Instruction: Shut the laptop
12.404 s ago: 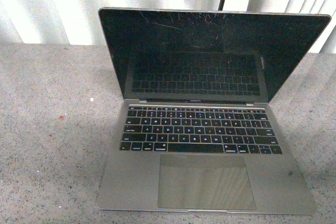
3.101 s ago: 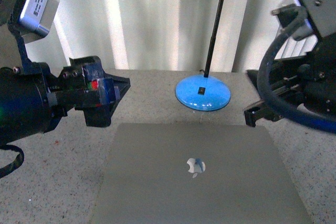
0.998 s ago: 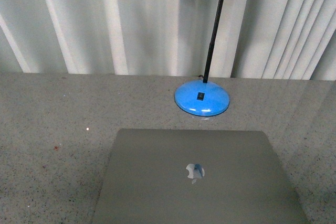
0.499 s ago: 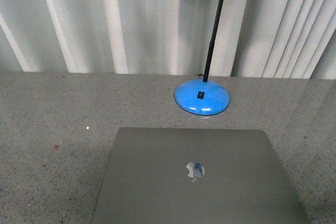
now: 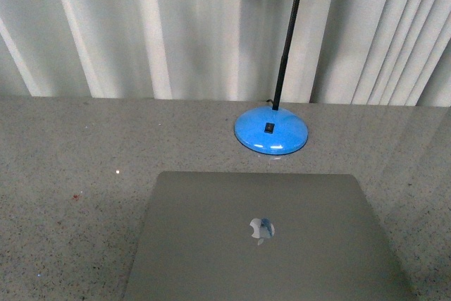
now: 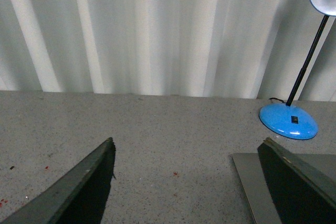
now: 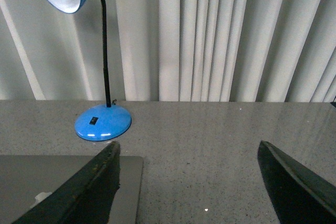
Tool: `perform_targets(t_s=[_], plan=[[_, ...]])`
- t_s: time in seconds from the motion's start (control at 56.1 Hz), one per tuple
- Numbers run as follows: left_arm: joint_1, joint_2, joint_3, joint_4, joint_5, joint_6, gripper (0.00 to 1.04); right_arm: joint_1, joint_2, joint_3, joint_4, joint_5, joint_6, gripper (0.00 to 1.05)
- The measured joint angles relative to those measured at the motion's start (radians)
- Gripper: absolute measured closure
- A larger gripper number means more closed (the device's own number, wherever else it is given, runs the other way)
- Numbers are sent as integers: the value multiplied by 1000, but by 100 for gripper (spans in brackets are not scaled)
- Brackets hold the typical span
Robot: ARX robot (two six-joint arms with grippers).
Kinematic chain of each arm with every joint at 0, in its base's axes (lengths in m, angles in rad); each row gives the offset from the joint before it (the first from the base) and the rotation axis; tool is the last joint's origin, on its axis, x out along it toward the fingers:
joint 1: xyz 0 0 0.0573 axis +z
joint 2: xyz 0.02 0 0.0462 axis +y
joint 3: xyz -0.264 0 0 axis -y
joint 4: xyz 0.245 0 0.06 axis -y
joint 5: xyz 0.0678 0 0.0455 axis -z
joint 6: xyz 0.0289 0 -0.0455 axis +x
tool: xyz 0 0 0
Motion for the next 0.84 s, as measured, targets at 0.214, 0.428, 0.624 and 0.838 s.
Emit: perform_targets(t_s=[0.214,0.428,0.624,0.838], plan=[[0,0,0,0,0,2,7,0,0,0,0,0,0,7],[0,0,0,0,0,2,7,0,0,0,0,0,0,7],[0,0,0,0,0,2,7,0,0,0,0,0,0,7],[0,0,0,0,0,2,7,0,0,0,0,0,0,7]])
